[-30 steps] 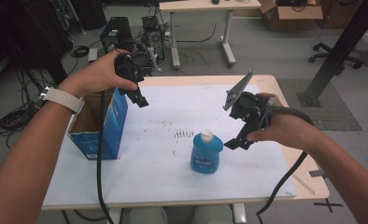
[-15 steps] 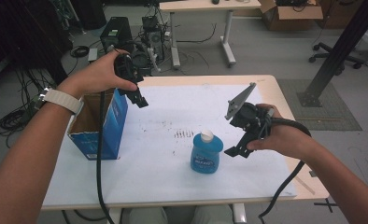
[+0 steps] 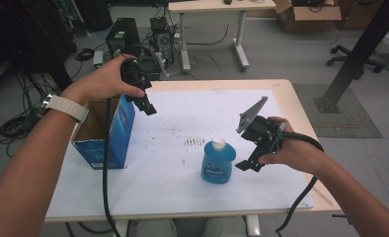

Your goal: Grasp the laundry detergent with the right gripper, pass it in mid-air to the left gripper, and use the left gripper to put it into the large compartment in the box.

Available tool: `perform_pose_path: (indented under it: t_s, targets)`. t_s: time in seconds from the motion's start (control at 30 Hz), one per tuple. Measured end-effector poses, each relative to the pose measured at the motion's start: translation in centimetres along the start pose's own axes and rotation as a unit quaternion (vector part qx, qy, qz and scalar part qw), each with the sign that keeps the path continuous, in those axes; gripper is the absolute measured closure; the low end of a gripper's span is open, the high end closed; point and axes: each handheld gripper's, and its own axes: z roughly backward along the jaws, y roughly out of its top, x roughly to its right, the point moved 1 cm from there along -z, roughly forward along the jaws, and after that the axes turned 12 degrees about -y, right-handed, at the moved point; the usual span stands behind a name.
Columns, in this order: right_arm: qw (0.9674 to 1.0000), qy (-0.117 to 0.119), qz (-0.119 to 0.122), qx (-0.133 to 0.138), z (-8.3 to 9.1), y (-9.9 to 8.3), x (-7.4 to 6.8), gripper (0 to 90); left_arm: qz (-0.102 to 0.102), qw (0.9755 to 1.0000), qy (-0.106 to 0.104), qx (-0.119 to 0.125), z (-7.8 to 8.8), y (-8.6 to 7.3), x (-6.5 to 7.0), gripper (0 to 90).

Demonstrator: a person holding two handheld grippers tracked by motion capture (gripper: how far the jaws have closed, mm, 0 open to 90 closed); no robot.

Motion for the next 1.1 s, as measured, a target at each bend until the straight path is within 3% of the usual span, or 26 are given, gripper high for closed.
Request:
perform_pose_path:
  t_s: [1.1]
  targets:
    - [0.9991,0.013,-0.014,0.039,-3.7,-2.2,-0.1,4.5,0.002,1.0,0.0,0.002,-0.5,-0.3,-0.2,9.3]
